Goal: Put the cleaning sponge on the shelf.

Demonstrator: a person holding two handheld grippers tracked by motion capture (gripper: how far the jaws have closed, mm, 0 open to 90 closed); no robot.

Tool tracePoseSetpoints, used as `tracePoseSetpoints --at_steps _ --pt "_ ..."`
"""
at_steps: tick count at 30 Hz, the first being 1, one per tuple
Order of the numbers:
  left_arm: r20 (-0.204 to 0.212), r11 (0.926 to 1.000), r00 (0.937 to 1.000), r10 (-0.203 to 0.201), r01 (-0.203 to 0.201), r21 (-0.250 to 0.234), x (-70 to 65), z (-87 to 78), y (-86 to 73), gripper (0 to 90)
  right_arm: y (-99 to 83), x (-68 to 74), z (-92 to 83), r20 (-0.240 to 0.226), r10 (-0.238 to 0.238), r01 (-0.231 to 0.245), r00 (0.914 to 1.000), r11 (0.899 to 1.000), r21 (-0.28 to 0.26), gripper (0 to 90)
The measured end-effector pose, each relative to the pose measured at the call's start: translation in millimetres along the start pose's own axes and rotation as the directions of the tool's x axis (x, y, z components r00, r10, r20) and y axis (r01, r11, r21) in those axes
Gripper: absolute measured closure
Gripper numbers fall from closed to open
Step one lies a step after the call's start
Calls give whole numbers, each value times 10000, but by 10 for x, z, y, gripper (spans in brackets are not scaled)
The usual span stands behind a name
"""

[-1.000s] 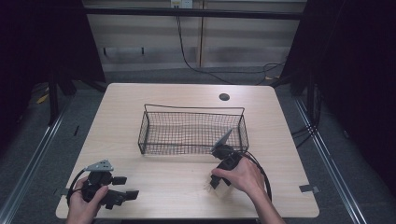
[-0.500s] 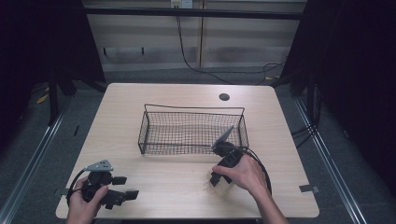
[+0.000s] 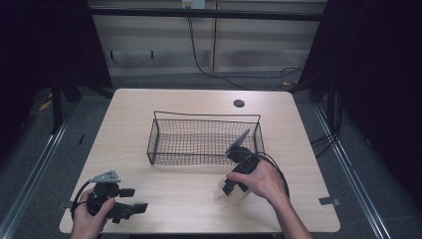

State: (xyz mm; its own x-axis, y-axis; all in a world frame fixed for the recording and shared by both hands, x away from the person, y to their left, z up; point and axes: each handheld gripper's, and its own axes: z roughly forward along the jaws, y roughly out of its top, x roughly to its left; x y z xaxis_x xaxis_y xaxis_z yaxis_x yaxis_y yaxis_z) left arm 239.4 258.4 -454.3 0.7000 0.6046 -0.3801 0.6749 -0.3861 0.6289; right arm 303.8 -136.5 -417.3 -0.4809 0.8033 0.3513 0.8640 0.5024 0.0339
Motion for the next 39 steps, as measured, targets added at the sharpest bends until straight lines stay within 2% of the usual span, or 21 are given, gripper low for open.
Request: tracePoseSetpoints --at_steps 17,21,24,26,28,33,39 --pt "25 10000 10000 -3 3 -16 1 -1 0 173 79 62 -274 -89 -195 192 9998 9993 -315 310" --pt "24 10000 10000 42 -42 46 -1 2 1 174 97 81 -296 -290 -269 262 9992 9993 -267 310" --pt "10 10000 10000 34 -34 22 -1 0 1 174 117 101 -314 -179 -369 363 9992 9988 -331 310" --pt "20 10000 10000 3 -3 -5 -1 0 0 174 132 109 -336 -121 -308 302 9995 9983 -494 310" --pt "28 10000 10000 5 -5 -6 -1 -1 0 174 146 101 -354 -373 -265 244 9990 9982 -551 311" --pt "21 10000 10000 30 -30 36 0 1 1 173 186 103 -419 -435 -98 70 9990 9979 -650 312" --pt "37 10000 10000 3 -3 -23 0 -2 1 174 217 115 -484 -349 -235 218 9991 9986 -489 312"
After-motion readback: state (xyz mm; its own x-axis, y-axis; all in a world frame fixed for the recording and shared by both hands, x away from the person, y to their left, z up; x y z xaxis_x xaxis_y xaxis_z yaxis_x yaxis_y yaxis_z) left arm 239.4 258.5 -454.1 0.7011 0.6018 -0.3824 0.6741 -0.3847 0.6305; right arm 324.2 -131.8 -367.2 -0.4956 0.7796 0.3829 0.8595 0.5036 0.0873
